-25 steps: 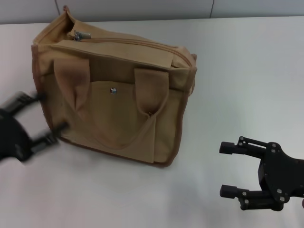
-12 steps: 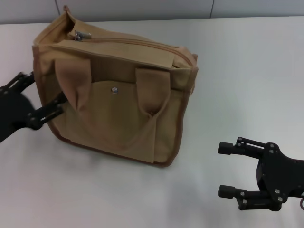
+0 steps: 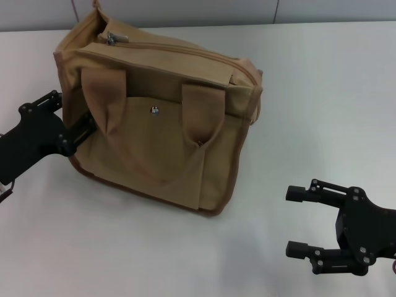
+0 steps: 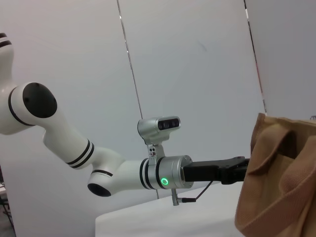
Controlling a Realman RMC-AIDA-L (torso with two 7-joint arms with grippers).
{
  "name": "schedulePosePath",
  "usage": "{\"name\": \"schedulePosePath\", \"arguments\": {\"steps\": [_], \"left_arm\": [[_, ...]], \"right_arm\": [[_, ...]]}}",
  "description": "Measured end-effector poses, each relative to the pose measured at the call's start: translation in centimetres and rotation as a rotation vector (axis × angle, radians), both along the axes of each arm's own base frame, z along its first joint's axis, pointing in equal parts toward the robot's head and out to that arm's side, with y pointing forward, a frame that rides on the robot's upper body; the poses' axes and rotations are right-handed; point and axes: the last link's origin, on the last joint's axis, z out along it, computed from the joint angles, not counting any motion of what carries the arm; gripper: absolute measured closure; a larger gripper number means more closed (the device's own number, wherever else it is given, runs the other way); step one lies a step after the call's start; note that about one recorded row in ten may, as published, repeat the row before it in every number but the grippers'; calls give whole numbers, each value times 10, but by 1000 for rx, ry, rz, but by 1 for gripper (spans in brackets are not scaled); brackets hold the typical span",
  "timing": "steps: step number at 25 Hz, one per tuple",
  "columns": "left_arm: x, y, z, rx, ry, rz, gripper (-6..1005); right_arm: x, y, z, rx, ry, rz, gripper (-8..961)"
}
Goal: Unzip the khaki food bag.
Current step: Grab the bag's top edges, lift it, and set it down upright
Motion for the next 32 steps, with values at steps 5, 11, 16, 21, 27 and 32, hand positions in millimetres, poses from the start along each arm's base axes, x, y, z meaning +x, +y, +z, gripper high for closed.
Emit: {"name": "schedulePosePath", "arguments": {"steps": [5,11,16,21,27,32], "left_arm": [[2,0,1,16,-17,-5,419],[6,-1,3,40,-25,-42,628],[10,-2,3,39,-34,-67,899],[15,0,6,45,-54,-89,920],[30,0,23,85,-109,-197,918],[51,5,35,86,-132,-322,916]], "right_arm": [[0,0,0,2,1,-2,180],[1,0,1,9,0,-10,189],[2,1,2,25,3,-21,196],[2,2,7,61,30,-33,203],[4,9,29,260,160,-119,212],[6,22,59,569,431,-274,219]]}}
